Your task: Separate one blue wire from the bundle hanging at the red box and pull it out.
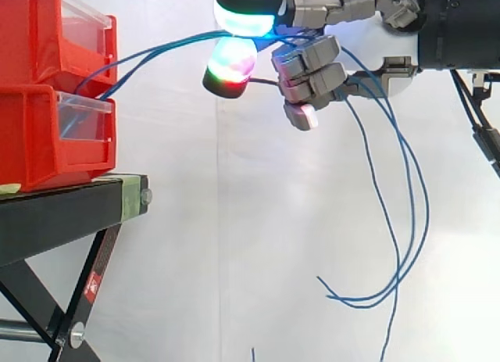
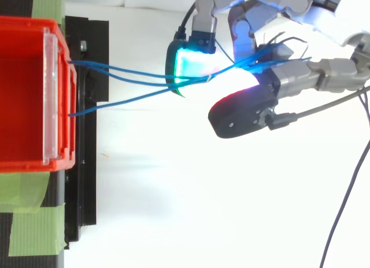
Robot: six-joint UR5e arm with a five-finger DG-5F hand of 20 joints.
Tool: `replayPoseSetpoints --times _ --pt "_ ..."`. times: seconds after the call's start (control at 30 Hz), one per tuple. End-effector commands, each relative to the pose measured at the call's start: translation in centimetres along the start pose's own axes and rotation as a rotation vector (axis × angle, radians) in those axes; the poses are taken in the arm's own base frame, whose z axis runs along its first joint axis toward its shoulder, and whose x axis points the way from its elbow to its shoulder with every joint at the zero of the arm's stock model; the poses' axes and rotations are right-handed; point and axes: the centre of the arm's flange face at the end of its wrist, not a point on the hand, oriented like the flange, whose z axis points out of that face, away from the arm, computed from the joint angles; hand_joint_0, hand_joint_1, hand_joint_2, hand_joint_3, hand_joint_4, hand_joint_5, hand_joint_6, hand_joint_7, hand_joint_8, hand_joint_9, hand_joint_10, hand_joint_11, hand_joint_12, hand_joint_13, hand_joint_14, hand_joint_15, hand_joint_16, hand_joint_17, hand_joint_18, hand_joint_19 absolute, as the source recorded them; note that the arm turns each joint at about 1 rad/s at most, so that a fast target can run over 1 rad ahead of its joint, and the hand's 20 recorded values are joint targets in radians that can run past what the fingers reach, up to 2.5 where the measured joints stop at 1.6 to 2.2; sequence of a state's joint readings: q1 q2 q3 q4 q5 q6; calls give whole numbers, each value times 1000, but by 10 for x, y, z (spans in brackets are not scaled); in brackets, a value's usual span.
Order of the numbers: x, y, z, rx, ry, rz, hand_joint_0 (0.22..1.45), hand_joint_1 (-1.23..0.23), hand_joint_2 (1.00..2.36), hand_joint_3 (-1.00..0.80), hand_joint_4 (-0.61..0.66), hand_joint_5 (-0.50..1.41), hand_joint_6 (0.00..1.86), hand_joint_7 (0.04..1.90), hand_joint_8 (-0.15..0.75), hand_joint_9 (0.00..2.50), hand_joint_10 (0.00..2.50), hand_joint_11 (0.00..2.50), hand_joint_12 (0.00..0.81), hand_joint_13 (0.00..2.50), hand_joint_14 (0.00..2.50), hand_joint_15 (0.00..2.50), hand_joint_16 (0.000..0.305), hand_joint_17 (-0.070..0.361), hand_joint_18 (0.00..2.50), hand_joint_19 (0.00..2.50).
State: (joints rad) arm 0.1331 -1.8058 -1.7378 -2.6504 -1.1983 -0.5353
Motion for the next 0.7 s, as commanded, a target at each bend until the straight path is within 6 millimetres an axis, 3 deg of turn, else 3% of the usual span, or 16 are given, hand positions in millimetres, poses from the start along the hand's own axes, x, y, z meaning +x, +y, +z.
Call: replayPoseSetpoints --times 0.0,0.17,0.27,0.37,0.5,0.57,0.67 --pt "0 0 0 -1 -1 0 627 -722 1016 -327 192 -140 831 1173 274 971 1339 1488 351 699 2056 1373 38 85 885 1422" --pt "0 1 1 -7 -4 3 632 -789 1020 -262 187 -142 846 1236 280 926 1410 1473 356 720 2008 1411 39 88 897 1405" --pt "0 0 1 -9 -5 4 635 -854 1023 -220 142 -169 879 1190 280 836 1413 1485 360 657 2033 1432 42 95 856 1412" --pt "-1 1 1 -9 -7 4 632 -887 1023 -196 178 -192 885 1177 281 771 1420 1480 355 590 2062 1438 43 98 815 1408" --pt "-1 1 1 -9 -7 4 600 -877 1015 -305 214 -205 876 1132 291 731 1418 1478 354 558 2095 1415 44 98 782 1405" --pt "0 0 1 -8 -6 4 570 -713 1003 -462 229 -191 852 1060 293 829 1448 1415 362 619 2160 1352 43 96 841 1426" --pt "-1 0 1 -7 -6 3 569 -562 1000 -496 225 -176 838 1029 283 874 1422 1383 368 660 2156 1388 43 97 878 1435"
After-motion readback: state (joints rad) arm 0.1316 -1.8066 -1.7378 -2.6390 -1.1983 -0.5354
